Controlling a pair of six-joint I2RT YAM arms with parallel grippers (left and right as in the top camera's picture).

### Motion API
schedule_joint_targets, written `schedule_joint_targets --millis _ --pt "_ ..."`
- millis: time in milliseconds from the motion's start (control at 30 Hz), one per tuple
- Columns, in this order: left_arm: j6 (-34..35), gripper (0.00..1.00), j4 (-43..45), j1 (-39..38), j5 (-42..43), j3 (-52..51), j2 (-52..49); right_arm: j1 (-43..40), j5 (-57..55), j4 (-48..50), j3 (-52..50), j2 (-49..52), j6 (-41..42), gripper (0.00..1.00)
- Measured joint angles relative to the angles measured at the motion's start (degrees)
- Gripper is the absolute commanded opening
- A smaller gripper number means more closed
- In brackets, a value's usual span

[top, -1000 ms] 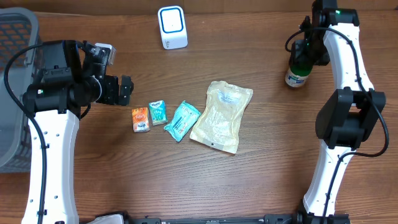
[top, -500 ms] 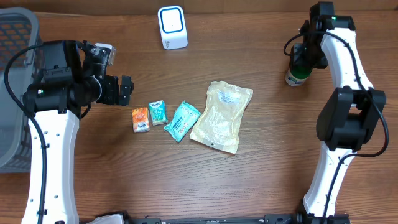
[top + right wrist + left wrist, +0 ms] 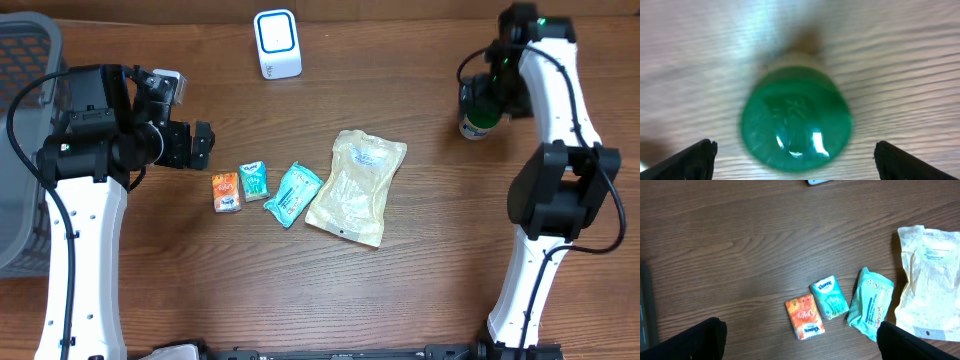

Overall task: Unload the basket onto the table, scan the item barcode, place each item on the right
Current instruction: 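Release the jar and move the right gripper to the clear bag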

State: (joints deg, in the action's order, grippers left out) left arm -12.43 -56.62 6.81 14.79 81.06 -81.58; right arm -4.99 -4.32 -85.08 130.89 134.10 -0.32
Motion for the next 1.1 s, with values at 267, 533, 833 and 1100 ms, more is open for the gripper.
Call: schedule_joint_targets --millis 267,533,833,1100 --pt "0.0 1.0 0.02 0.0 0.0 0.0 -0.02 1.25 11.19 -11.74 18.47 -3.91 3.93 1.0" --pt "0.0 0.99 0.02 0.0 0.0 0.0 -0.02 2.36 27.61 -12.02 17.81 -9.62 4.83 0.85" --pt "0.0 0.99 0.02 0.0 0.0 0.0 -0.02 9.27 31.36 -11.69 -2.75 -8.87 1.05 0.78" --pt "0.0 0.99 0.02 0.0 -0.02 0.0 -0.02 12.15 32.57 -2.64 -18.73 -8.87 -0.94 0.65"
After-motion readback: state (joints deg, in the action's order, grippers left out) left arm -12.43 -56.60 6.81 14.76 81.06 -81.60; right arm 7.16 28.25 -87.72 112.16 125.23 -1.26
